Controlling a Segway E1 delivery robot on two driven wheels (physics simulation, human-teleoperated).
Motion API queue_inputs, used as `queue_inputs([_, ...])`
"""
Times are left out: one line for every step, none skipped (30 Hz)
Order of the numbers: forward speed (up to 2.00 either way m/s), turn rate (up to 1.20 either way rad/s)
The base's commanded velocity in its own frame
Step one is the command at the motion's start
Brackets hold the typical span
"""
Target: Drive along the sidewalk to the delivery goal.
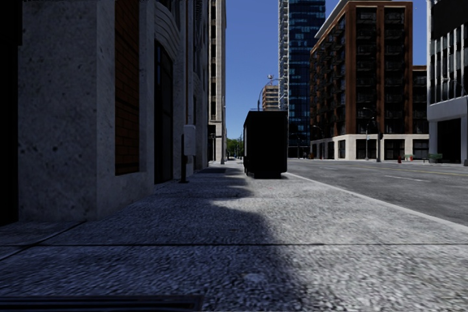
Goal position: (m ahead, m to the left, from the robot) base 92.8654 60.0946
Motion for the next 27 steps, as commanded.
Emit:
queue_inputs([2.00,0.00])
queue_inputs([2.00,0.00])
queue_inputs([2.00,0.00])
queue_inputs([2.00,0.00])
queue_inputs([2.00,0.00])
queue_inputs([2.00,0.00])
queue_inputs([2.00,0.00])
queue_inputs([2.00,0.00])
queue_inputs([2.00,0.00])
queue_inputs([2.00,0.00])
queue_inputs([2.00,0.00])
queue_inputs([2.00,0.00])
queue_inputs([2.00,0.00])
queue_inputs([2.00,0.00])
queue_inputs([2.00,0.00])
queue_inputs([2.00,0.00])
queue_inputs([2.00,0.00])
queue_inputs([2.00,0.00])
queue_inputs([2.00,0.00])
queue_inputs([2.00,0.00])
queue_inputs([2.00,0.00])
queue_inputs([2.00,0.00])
queue_inputs([2.00,0.00])
queue_inputs([2.00,0.00])
queue_inputs([2.00,0.00])
queue_inputs([2.00,0.00])
queue_inputs([2.00,0.00])
